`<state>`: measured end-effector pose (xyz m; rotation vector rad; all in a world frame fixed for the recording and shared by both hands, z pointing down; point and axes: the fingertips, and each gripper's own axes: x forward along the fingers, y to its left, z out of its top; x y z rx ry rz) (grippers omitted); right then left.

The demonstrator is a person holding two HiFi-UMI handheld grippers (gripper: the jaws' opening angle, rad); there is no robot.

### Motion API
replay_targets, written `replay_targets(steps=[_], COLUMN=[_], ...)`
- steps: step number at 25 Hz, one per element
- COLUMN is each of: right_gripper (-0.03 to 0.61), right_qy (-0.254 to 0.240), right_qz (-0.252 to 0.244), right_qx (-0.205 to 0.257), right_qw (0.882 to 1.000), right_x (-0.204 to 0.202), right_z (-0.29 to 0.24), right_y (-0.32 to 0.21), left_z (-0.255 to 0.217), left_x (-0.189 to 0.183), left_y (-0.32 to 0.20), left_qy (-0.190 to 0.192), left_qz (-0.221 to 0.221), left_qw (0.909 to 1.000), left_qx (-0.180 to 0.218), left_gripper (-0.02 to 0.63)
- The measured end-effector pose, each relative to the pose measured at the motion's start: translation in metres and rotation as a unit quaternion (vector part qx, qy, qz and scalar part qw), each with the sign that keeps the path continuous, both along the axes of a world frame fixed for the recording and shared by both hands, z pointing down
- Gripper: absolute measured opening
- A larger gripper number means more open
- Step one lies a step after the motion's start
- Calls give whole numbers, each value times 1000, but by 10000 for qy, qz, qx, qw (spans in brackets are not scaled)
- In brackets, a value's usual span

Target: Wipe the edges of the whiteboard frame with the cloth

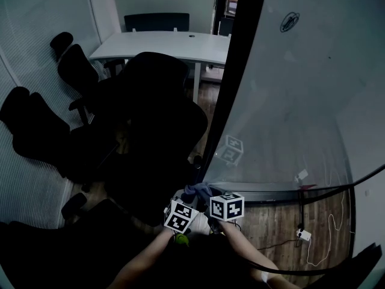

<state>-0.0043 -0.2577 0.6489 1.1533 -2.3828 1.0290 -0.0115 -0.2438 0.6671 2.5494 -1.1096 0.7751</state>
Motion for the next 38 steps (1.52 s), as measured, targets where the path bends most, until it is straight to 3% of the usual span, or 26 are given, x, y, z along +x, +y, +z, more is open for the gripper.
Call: replay_targets(steps=[38], right_gripper=[97], right_qy=[-386], right_qz=[-13], right_qx=[877], right_qw=[9954], right_x=[2], right_z=[-113], right_y=[-3], left_z=[-113], left_x=[8], left_y=[-5], left_qy=[-414], left_qz=[484], left_qw=[9897], left_qx=[1279], left_gripper=[15])
